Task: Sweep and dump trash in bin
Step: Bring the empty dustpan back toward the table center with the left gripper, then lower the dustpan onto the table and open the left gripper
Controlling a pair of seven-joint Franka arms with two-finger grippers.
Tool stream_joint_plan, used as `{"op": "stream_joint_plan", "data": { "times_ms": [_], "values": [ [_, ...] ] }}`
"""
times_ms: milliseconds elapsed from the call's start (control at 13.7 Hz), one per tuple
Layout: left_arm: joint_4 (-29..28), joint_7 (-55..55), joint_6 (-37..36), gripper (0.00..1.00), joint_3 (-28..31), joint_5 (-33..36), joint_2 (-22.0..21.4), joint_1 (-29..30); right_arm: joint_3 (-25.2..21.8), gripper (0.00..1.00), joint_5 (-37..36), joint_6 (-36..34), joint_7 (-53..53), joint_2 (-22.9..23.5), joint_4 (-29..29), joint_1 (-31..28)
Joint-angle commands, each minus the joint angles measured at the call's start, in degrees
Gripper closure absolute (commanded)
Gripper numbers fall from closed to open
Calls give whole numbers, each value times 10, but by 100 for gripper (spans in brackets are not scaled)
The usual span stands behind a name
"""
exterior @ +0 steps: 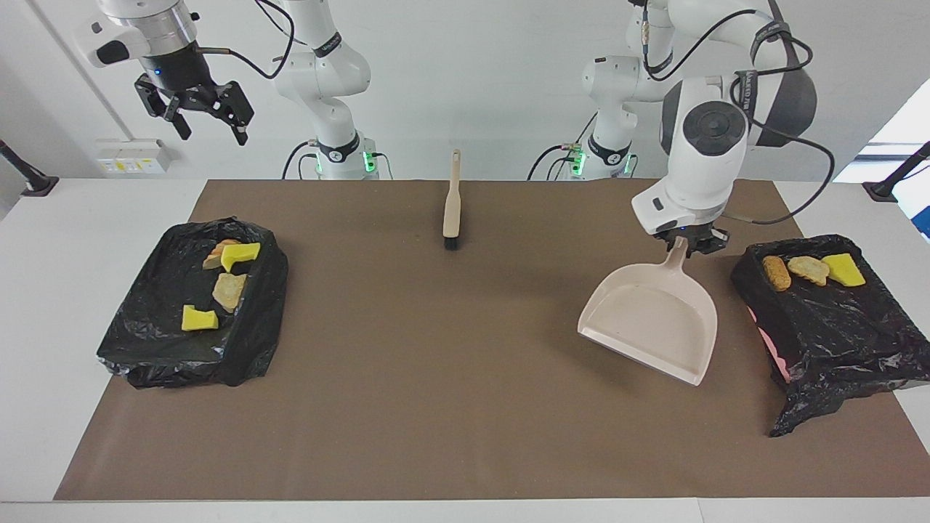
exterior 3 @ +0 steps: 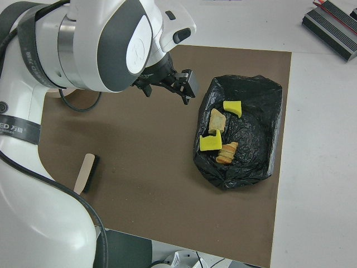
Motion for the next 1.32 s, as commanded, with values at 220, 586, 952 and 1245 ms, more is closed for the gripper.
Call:
{"op": "stream_joint_plan", "data": {
  "times_ms": [220, 586, 952, 1245],
  "values": [
    [79, -176, 61, 100, -78, -5, 93, -2, -1, 0, 9, 1, -15, -12, -12, -8],
    [191, -295, 84, 100, -126, 71, 214, -33, -3, 0, 9, -8, -17, -13, -13, -9],
    [198, -336, 108, 100, -129, 86, 239, -52, -1, 0, 5, -6, -15, -11, -11, -8],
    [194, -335, 102, 30, -128, 96, 234, -51, 0, 0, 5, -4, -17, -11, -11, -8]
  ]
}}
